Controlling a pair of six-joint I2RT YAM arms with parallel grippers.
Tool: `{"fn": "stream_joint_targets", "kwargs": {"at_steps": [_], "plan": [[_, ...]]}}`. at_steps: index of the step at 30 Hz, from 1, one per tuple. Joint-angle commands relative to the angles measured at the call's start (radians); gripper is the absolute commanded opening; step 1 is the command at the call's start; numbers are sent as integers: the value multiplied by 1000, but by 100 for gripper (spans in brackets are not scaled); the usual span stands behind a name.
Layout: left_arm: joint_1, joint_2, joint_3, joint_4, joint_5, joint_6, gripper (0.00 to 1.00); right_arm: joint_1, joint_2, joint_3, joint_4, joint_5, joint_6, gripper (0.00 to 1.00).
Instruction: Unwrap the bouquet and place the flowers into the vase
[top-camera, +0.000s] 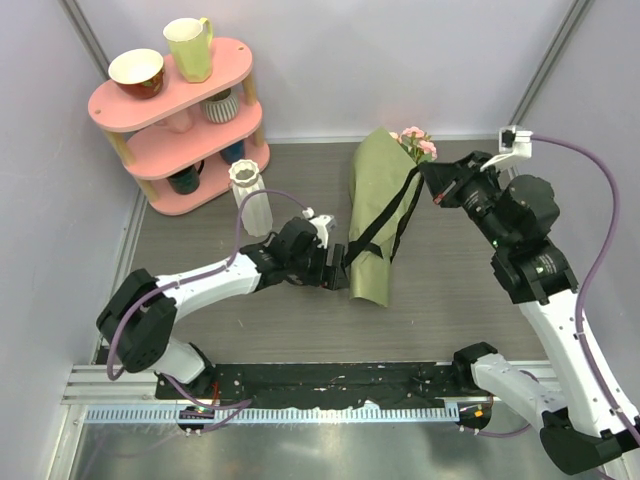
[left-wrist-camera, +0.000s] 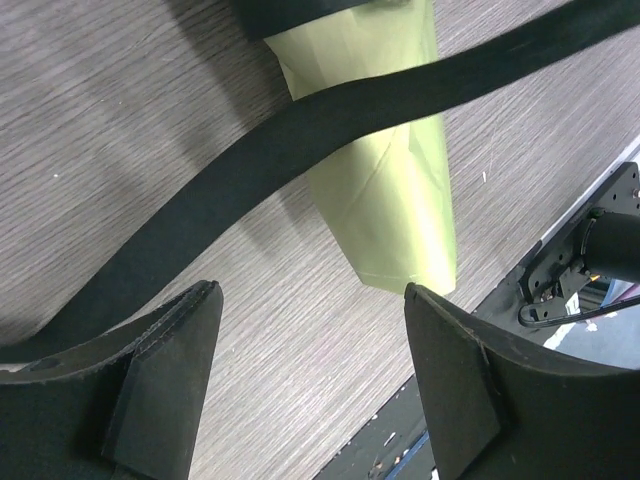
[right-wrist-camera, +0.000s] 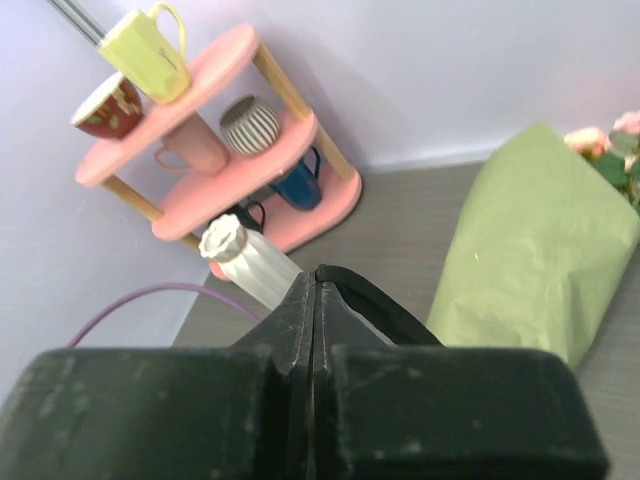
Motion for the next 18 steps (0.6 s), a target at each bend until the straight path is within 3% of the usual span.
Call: {"fn": "stream_joint_targets", "kwargs": {"at_steps": [1,7,10,14,18], "plan": [[2,-75,39,-47,-25,40,78,3,4,84,8,29,-38,1],[6,-110,61,-51,1,29,80,3,13,145,-27,61,-79,1],[11,-131,68,-63,-5,31,80,3,32,255,-101,139,-130,1],[17,-173,73,-83,-20,34,80,3,67,511,-201,443,-307,1],[23,-236,76,-100,-45,35,84,3,111,746,-256,643,-413,1]]}}
